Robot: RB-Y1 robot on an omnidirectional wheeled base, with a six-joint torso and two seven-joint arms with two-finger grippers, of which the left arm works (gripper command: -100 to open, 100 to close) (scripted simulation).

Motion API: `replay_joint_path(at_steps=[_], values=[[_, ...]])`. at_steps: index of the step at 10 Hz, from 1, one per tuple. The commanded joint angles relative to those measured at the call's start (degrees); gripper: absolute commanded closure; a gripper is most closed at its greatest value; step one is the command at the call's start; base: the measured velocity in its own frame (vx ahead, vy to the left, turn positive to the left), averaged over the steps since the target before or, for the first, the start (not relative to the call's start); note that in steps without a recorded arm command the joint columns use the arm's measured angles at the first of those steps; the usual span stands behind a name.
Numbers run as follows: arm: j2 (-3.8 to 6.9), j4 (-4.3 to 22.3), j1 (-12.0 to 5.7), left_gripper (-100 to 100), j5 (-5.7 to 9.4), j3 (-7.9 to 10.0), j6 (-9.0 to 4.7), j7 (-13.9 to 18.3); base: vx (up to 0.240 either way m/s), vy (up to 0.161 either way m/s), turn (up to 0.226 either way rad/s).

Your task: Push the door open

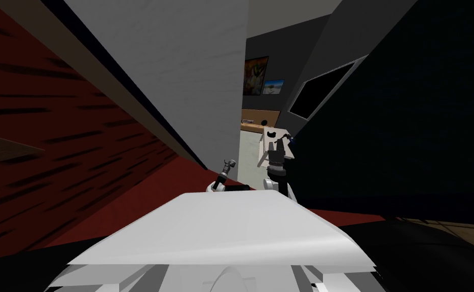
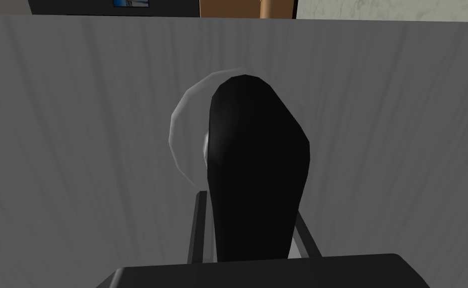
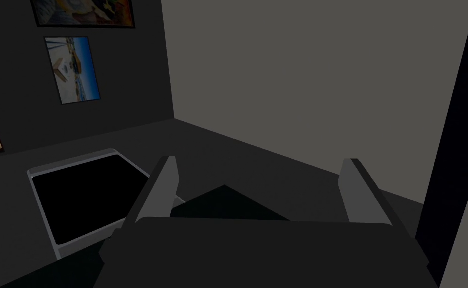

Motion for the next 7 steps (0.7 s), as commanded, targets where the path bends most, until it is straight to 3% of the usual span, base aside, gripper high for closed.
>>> replay_joint_path(at_steps=[1,4,7], values=[[-0.02,0.0,0.11,100,-0.02,-0.08,0.02,0.0,-0.013,0.009,-0.020],[-0.02,0.0,0.11,100,-0.02,-0.08,0.02,0.0,0.000,0.000,0.000],[0.27,0.4,-0.27,100,0.36,1.62,0.11,-0.4,0.126,-0.084,0.034]])
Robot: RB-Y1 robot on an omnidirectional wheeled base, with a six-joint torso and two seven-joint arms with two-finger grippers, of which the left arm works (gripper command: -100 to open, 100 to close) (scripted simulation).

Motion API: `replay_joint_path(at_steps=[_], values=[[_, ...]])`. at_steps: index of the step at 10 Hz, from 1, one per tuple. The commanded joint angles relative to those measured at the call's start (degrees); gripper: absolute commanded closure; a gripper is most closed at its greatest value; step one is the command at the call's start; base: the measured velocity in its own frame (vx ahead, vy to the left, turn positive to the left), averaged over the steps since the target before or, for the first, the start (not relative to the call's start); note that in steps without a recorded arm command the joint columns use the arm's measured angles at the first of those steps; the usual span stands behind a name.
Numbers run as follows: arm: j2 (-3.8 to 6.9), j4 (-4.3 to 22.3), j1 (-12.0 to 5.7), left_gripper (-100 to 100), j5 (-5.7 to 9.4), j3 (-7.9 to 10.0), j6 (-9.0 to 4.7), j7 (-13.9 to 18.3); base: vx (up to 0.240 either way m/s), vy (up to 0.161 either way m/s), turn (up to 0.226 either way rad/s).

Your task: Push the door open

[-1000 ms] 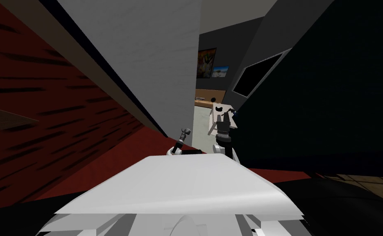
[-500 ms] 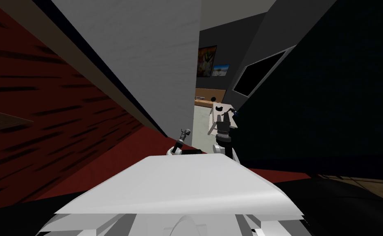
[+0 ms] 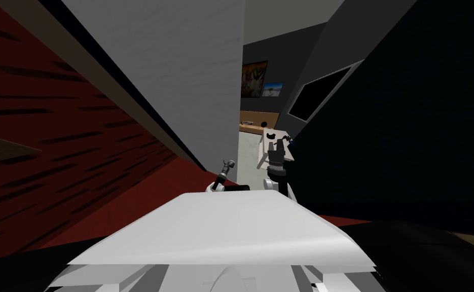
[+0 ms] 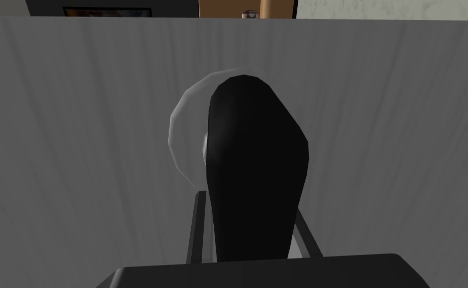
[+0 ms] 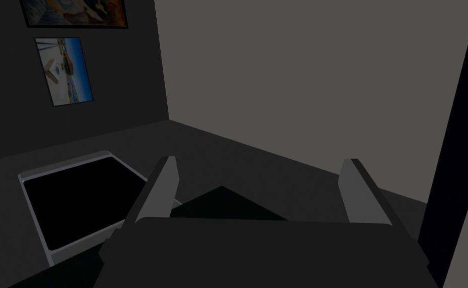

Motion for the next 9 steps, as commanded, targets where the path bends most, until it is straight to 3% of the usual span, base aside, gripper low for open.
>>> replay_joint_path(at_steps=[1,9], values=[[0.25,-0.2,-0.70,100,0.33,1.39,-0.30,-0.3,0.146,-0.098,0.048],[0.57,1.1,-1.32,100,1.50,6.71,-0.41,-1.6,0.141,-0.110,0.046]])
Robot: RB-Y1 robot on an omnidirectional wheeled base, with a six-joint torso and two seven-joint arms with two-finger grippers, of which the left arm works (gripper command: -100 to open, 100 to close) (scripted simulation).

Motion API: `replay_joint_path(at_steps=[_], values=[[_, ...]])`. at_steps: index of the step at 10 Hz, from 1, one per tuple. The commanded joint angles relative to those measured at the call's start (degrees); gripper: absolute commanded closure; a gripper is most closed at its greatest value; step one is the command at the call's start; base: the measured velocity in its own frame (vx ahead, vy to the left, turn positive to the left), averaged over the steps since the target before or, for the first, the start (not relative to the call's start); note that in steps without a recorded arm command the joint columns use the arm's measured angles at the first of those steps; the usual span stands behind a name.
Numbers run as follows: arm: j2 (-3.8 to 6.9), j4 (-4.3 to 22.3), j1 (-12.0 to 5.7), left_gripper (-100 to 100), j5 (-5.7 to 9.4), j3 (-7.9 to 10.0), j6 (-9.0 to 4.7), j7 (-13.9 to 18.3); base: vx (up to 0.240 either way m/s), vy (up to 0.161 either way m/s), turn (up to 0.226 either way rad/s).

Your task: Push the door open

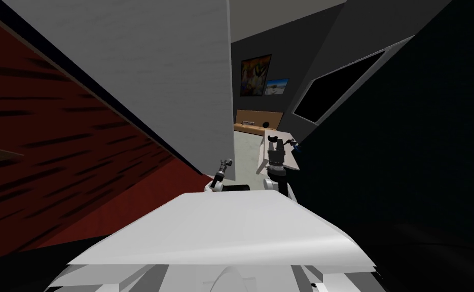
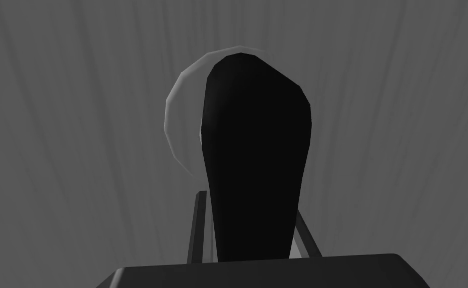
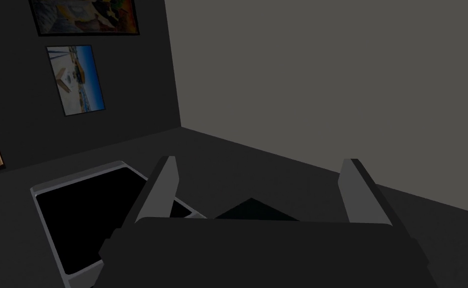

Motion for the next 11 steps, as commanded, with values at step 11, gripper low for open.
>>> replay_joint_path(at_steps=[11], values=[[-0.13,1.2,-0.76,100,2.19,9.64,-0.29,-2.2,0.139,-0.132,0.070]])
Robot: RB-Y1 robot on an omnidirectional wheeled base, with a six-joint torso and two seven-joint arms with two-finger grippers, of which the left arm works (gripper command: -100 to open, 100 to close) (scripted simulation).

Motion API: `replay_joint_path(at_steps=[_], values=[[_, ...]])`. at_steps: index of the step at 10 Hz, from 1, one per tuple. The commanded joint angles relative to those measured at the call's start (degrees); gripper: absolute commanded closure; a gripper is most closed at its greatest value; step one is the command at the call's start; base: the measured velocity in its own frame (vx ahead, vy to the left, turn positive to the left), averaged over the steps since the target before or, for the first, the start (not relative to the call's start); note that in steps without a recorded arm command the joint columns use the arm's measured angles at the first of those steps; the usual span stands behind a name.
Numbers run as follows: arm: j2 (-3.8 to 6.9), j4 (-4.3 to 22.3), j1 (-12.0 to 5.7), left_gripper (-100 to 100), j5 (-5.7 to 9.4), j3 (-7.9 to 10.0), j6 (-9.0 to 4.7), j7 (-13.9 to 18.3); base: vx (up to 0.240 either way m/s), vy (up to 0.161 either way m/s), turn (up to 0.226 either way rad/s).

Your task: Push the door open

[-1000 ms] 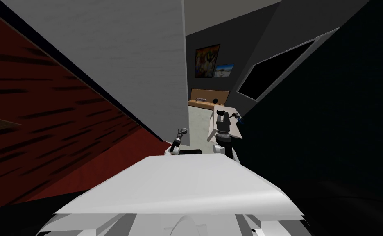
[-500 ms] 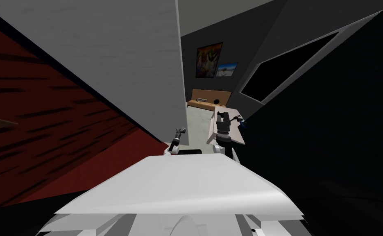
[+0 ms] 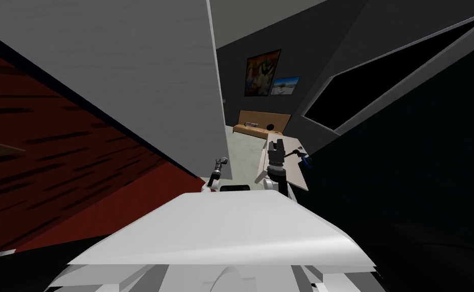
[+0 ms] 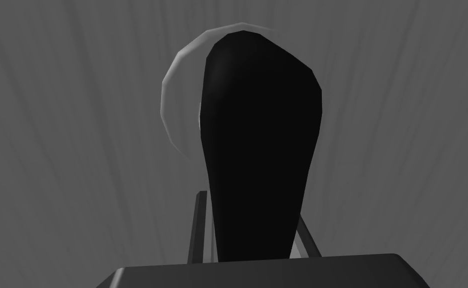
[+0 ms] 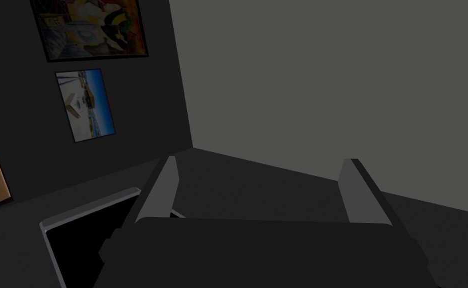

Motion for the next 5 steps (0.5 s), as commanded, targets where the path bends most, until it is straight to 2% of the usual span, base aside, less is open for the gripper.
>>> replay_joint_path(at_steps=[1,4,5], values=[[-0.26,0.0,-0.32,100,0.27,1.25,-0.23,-0.3,0.189,-0.147,0.069],[-0.74,0.4,-0.51,100,0.63,2.86,-0.27,-0.6,0.167,-0.101,0.047],[-0.26,0.5,-0.23,100,0.66,2.78,-0.24,-0.6,0.077,-0.033,0.032]])
